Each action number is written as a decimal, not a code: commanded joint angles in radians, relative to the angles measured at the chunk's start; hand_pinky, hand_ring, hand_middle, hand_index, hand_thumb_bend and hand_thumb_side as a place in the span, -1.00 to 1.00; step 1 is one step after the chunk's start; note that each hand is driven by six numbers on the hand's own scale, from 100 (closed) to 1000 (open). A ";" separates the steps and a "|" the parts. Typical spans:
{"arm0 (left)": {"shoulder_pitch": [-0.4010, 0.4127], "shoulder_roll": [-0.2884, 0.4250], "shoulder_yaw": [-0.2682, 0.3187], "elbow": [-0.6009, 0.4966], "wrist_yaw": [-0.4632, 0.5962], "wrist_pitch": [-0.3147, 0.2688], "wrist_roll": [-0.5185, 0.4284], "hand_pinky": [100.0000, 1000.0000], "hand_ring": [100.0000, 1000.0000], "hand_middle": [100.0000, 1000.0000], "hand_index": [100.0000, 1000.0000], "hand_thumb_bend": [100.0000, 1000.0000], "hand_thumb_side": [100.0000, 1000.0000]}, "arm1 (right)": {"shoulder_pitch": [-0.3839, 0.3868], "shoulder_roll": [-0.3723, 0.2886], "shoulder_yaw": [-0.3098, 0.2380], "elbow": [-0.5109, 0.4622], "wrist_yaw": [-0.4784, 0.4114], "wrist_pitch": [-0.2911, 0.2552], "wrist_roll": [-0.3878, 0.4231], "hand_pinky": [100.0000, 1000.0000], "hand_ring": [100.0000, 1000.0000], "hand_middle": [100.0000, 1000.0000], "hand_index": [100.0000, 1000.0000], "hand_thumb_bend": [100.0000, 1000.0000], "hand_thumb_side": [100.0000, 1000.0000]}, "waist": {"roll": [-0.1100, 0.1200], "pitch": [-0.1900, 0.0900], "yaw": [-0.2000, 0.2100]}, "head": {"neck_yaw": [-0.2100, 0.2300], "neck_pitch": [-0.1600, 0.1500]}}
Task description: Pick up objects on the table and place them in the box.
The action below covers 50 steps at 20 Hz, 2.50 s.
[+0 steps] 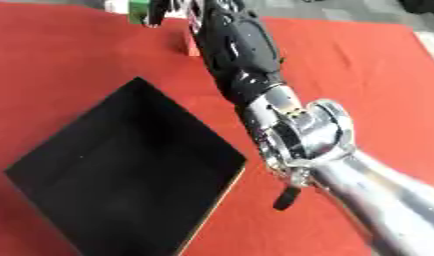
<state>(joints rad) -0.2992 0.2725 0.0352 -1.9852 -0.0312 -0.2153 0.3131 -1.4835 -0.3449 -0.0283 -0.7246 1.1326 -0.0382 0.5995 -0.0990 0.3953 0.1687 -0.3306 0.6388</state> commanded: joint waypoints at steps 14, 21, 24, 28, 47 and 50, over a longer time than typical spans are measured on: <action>0.013 -0.004 0.014 -0.015 -0.009 0.001 0.006 0.06 0.39 0.22 0.62 -0.64 0.75 | 0.190 -0.229 0.311 -0.402 -0.242 -0.244 -0.069 -0.21 -0.29 -0.52 0.02 -1.00 -1.00 | 0.015 -0.080 -0.032 | 0.080 0.059; 0.015 0.001 0.018 -0.015 -0.014 0.002 0.011 0.06 0.39 0.22 0.62 -0.64 0.75 | 0.489 -0.559 0.346 -0.975 -0.659 -0.375 -0.043 -0.21 -0.26 -0.48 0.04 -1.00 -1.00 | 0.017 -0.083 -0.063 | 0.125 0.071; 0.014 0.002 0.016 -0.015 -0.015 0.002 0.009 0.06 0.39 0.22 0.62 -0.64 0.75 | 0.577 -0.641 0.308 -1.163 -0.815 -0.296 0.041 -0.22 -0.27 -0.50 0.04 -1.00 -1.00 | 0.017 -0.085 -0.073 | 0.137 0.074; 0.016 0.003 0.018 -0.015 -0.016 0.003 0.011 0.06 0.39 0.22 0.62 -0.63 0.75 | 0.651 -0.692 0.278 -1.262 -0.900 -0.244 0.040 -0.19 -0.28 -0.54 0.03 -1.00 -1.00 | 0.016 -0.087 -0.088 | 0.150 0.073; 0.021 -0.008 0.013 -0.015 -0.011 0.005 0.007 0.07 0.38 0.22 0.62 -0.62 0.74 | 0.630 -0.645 0.385 -1.271 -1.025 -0.223 -0.052 -0.21 -0.35 -0.64 0.02 -1.00 -1.00 | 0.013 -0.107 -0.121 | 0.158 0.089; 0.022 -0.010 0.011 -0.015 -0.009 0.005 0.005 0.07 0.38 0.22 0.62 -0.62 0.75 | 0.575 -0.596 0.439 -1.256 -1.010 -0.212 -0.033 -0.22 -0.35 -0.64 0.01 -1.00 -1.00 | 0.012 -0.107 -0.122 | 0.153 0.095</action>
<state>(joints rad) -0.2722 0.2562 0.0467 -1.9852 -0.0444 -0.2094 0.3199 -0.8908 -0.9408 0.4035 -1.9819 0.1167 -0.2553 0.5618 -0.0894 0.3091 0.0485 -0.1731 0.7274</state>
